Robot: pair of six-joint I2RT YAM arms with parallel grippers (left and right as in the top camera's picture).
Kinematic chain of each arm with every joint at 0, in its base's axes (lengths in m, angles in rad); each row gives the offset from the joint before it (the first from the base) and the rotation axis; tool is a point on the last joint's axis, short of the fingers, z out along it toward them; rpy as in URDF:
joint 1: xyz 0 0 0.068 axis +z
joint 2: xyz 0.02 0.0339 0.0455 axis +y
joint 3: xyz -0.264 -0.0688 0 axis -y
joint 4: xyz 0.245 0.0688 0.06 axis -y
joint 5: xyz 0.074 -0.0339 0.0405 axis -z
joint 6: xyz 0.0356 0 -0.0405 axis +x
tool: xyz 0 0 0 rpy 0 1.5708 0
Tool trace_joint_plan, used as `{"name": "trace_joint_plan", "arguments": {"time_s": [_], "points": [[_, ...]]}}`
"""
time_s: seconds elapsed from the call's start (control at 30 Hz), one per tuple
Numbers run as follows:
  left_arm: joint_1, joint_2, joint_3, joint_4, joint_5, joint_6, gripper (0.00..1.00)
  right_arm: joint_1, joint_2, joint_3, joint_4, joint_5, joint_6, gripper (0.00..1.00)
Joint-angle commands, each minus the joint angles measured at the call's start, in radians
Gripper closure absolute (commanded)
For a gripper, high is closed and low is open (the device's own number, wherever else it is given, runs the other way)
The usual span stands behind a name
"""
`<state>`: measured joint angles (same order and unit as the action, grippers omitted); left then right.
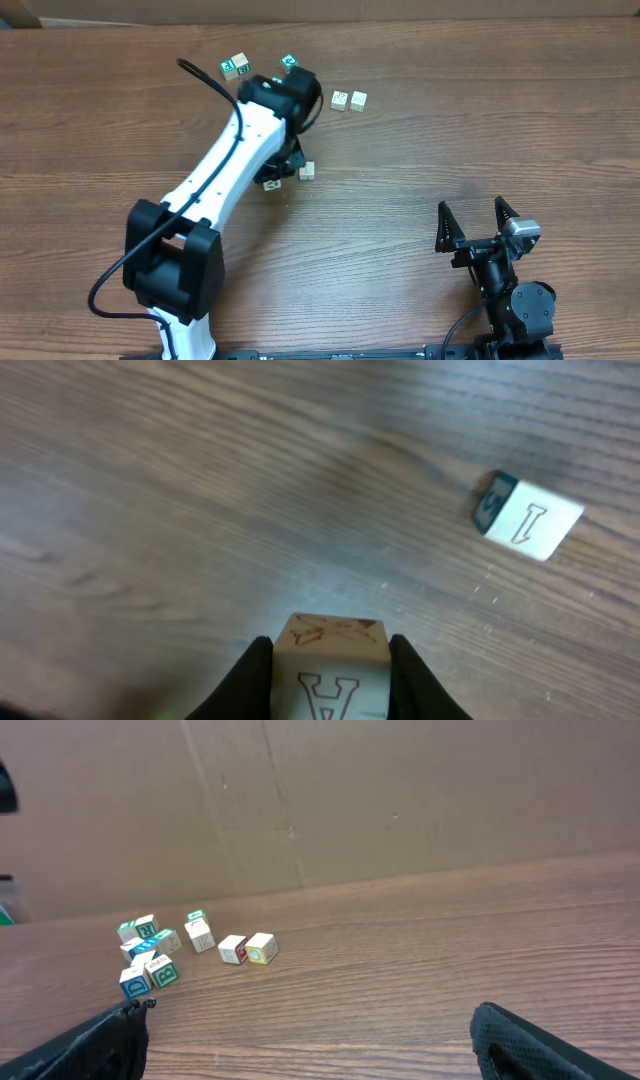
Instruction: Form a horizontal line
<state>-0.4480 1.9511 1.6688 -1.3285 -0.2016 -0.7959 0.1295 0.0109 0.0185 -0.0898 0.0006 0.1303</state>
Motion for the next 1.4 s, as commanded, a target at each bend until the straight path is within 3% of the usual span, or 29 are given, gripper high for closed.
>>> {"name": "trace_joint_plan", "arguments": {"time_s": [0.0,0.2,0.43,0.83,1.17,1.37], "points": [[-0.006,0.007,-0.049,0.037,-0.046,-0.04,0.96,-0.005,-0.008,-0.01,0.006,0.006,-0.004,0.0],[0.016,0.007,-0.122,0.145,-0.075,-0.021,0.96,-0.005,-0.008,-0.01,0.006,0.005,-0.005,0.0],[0.023,0.007,-0.231,0.367,-0.068,0.185,0.96,-0.005,-0.008,-0.01,0.006,0.005,-0.005,0.0],[0.024,0.007,-0.362,0.562,-0.073,0.235,0.94,-0.005,-0.008,-0.01,0.006,0.006,-0.005,0.0],[0.024,0.007,-0.385,0.616,-0.095,0.236,0.87,-0.005,-0.008,-0.01,0.006,0.006,-0.004,0.0],[0.024,0.007,-0.385,0.616,-0.095,0.236,0.73,-0.005,-0.008,-0.01,0.006,0.006,-0.004,0.0]]}}
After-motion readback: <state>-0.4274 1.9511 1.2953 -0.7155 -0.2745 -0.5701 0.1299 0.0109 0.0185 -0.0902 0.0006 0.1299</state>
